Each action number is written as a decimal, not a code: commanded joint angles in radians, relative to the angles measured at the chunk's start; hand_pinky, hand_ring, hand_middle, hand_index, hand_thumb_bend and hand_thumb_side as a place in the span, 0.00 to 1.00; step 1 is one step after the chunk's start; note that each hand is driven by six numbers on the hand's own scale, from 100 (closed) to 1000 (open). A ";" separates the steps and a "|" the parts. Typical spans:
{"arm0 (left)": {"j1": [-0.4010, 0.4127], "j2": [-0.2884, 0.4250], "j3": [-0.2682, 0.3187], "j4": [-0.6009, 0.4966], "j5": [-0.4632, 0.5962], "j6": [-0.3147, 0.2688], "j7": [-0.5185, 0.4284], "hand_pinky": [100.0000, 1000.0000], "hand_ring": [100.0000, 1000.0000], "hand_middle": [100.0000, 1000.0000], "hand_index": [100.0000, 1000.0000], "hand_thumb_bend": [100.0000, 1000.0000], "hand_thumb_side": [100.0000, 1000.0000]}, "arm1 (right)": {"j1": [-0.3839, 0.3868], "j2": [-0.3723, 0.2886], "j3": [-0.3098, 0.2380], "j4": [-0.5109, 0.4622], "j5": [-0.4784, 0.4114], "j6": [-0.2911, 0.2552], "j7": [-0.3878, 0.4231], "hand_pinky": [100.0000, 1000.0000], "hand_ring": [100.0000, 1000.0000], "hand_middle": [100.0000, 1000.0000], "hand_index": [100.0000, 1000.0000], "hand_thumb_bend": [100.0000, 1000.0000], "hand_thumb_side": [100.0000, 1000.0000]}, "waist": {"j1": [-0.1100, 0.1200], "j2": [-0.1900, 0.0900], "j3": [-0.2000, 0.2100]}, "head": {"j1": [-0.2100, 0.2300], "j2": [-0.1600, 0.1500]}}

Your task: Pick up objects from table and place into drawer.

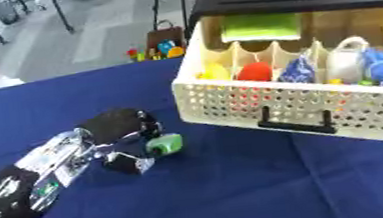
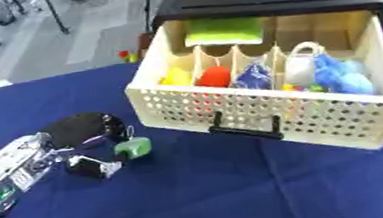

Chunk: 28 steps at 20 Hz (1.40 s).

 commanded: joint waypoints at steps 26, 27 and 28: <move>0.240 0.367 0.172 -0.524 0.183 0.176 -0.112 0.14 0.44 0.39 0.51 0.00 0.22 | 0.005 -0.033 -0.016 -0.009 0.010 -0.017 -0.037 0.55 0.55 0.62 0.70 0.00 0.59 | -0.023 -0.040 0.028 | 0.003 0.013; 0.254 0.372 0.185 -0.529 0.191 0.176 -0.104 0.13 0.44 0.38 0.50 0.00 0.21 | 0.005 -0.034 -0.017 -0.009 0.011 -0.018 -0.038 0.55 0.55 0.62 0.70 0.00 0.59 | -0.025 -0.039 0.030 | 0.003 0.011; 0.267 0.376 0.197 -0.531 0.199 0.175 -0.095 0.13 0.44 0.38 0.50 0.00 0.20 | 0.006 -0.035 -0.018 -0.009 0.011 -0.019 -0.040 0.55 0.55 0.62 0.70 0.00 0.58 | -0.026 -0.039 0.031 | 0.004 0.009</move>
